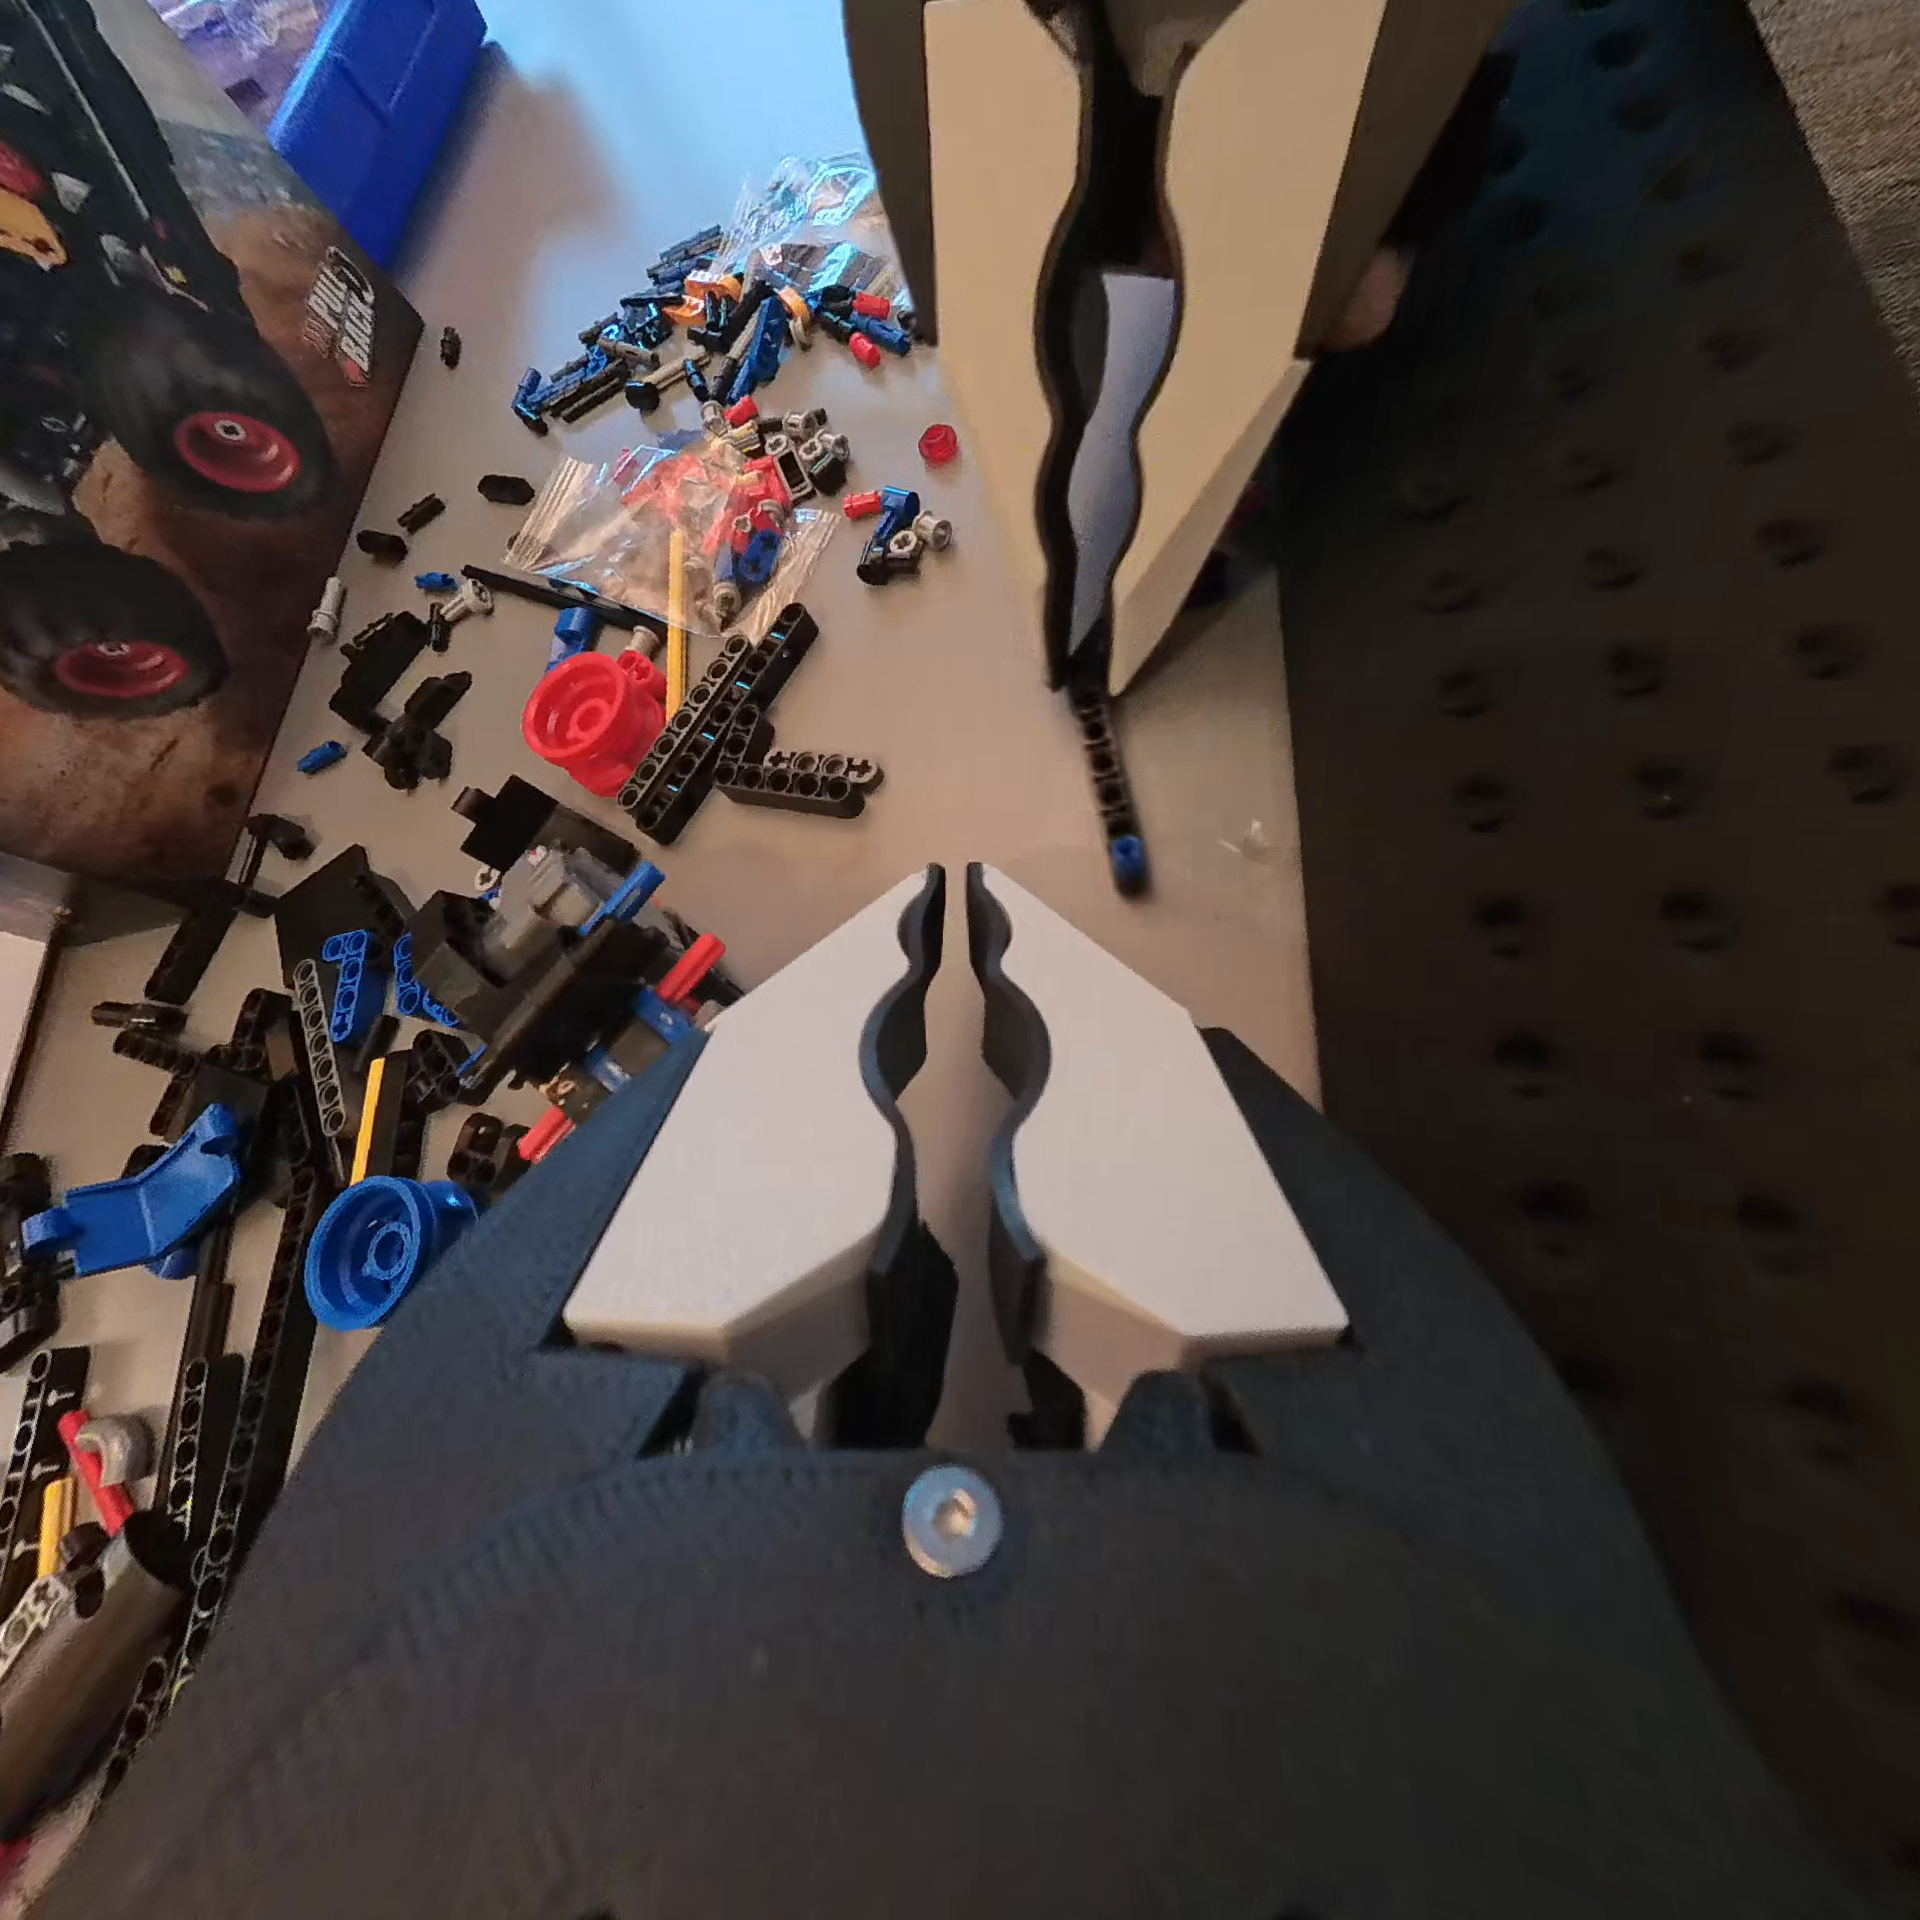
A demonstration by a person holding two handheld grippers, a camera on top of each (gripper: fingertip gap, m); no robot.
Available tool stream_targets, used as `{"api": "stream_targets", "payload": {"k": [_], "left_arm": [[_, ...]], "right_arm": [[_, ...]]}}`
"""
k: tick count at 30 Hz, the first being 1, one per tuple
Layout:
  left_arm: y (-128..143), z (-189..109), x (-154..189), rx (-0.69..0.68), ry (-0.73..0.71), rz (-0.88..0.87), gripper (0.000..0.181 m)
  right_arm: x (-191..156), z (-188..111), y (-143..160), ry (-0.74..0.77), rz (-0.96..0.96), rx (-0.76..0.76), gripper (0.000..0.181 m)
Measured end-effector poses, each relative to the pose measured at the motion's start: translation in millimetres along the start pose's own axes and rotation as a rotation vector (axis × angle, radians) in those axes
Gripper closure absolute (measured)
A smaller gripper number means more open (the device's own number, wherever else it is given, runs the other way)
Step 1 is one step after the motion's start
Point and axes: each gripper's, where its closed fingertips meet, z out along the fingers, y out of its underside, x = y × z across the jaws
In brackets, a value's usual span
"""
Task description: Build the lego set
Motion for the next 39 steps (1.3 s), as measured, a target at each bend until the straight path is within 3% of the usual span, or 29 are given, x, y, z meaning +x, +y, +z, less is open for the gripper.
{"api": "stream_targets", "payload": {"k": [12,18,24,30,35,39], "left_arm": [[-8.8,-10.4,-7.5,0.061,-0.023,-0.054,0.164],[-20.5,-30.2,-26.1,0.144,-0.089,-0.070,0.150],[-28.3,-48.3,-38.2,0.212,-0.141,-0.062,0.147],[-28.5,-54.0,-54.2,0.183,-0.289,0.037,0.156],[-28.6,-67.6,-71.2,0.210,-0.376,0.035,0.175],[-28.6,-72.5,-77.0,0.204,-0.423,0.056,0.176]], "right_arm": [[21.2,-12.5,-26.3,0.155,-0.113,0.093,0.175],[38.5,-23.9,-45.7,0.272,-0.203,0.129,0.175],[50.8,-40.5,-74.3,0.342,-0.252,0.246,0.175],[62.8,-40.9,-105.5,0.438,-0.338,0.331,0.175],[64.6,-37.6,-122.5,0.459,-0.388,0.374,0.175],[67.9,-37.0,-128.9,0.453,-0.394,0.392,0.175]]}}
